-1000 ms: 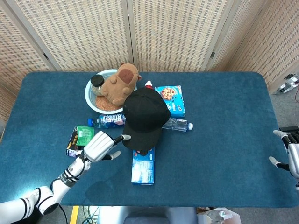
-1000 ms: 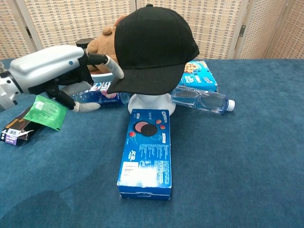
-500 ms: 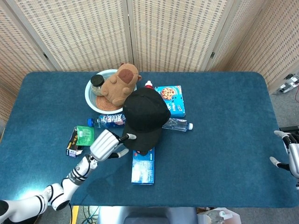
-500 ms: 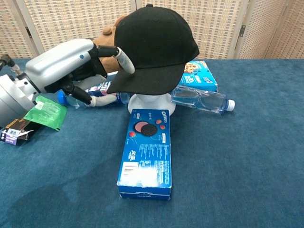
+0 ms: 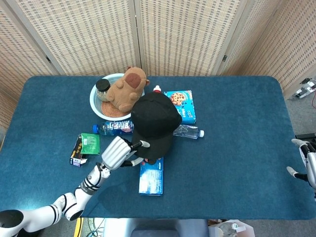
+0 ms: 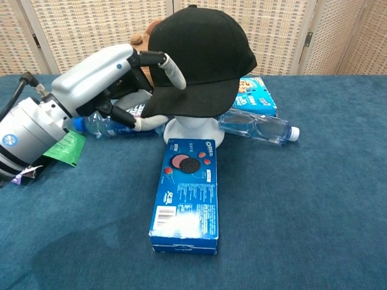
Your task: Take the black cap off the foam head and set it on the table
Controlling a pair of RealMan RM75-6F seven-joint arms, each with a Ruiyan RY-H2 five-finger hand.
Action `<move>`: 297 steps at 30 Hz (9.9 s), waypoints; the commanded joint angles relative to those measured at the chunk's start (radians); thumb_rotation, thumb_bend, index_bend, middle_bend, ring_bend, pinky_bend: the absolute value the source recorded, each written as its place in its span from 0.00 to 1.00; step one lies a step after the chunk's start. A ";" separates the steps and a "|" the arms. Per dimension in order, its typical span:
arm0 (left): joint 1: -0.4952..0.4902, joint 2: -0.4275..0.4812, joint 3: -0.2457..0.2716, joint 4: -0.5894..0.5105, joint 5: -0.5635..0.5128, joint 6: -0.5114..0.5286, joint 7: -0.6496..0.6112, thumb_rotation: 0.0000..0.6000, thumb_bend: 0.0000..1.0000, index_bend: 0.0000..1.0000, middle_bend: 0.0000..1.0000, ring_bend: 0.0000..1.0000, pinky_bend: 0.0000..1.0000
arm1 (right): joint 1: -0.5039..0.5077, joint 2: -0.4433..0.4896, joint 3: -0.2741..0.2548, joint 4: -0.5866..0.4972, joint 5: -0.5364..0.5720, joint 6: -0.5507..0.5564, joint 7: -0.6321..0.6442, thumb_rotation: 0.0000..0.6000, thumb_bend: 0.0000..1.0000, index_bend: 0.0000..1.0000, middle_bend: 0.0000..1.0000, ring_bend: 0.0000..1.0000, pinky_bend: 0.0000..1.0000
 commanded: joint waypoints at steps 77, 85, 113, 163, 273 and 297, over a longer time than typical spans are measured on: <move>-0.023 0.068 -0.183 -0.247 -0.276 -0.079 -0.137 1.00 0.26 0.74 1.00 1.00 1.00 | -0.024 0.021 0.003 -0.025 0.017 0.014 0.005 1.00 0.05 0.28 0.32 0.25 0.29; -0.042 0.055 -0.218 -0.236 -0.283 -0.063 -0.134 1.00 0.26 0.74 1.00 1.00 1.00 | -0.024 0.023 0.003 -0.030 0.017 0.015 0.001 1.00 0.05 0.28 0.32 0.25 0.29; -0.204 0.059 -0.422 -0.171 -0.400 -0.097 -0.047 1.00 0.26 0.74 1.00 1.00 1.00 | -0.037 0.030 -0.001 -0.042 0.011 0.032 0.005 1.00 0.05 0.28 0.32 0.25 0.29; 0.001 0.342 -0.323 -0.018 -0.353 0.098 -0.128 1.00 0.26 0.75 1.00 1.00 1.00 | -0.027 0.021 -0.006 -0.035 0.007 0.008 0.014 1.00 0.05 0.28 0.32 0.25 0.29; 0.257 0.641 0.015 -0.316 -0.450 -0.219 0.381 1.00 0.05 0.01 0.57 0.61 0.92 | -0.033 0.006 -0.030 -0.021 -0.004 -0.012 0.024 1.00 0.05 0.28 0.32 0.25 0.29; 0.505 0.666 0.072 -0.557 -0.453 0.071 0.483 1.00 0.05 0.16 0.42 0.44 0.53 | 0.007 -0.006 -0.052 0.025 -0.156 -0.008 0.099 1.00 0.05 0.30 0.32 0.25 0.29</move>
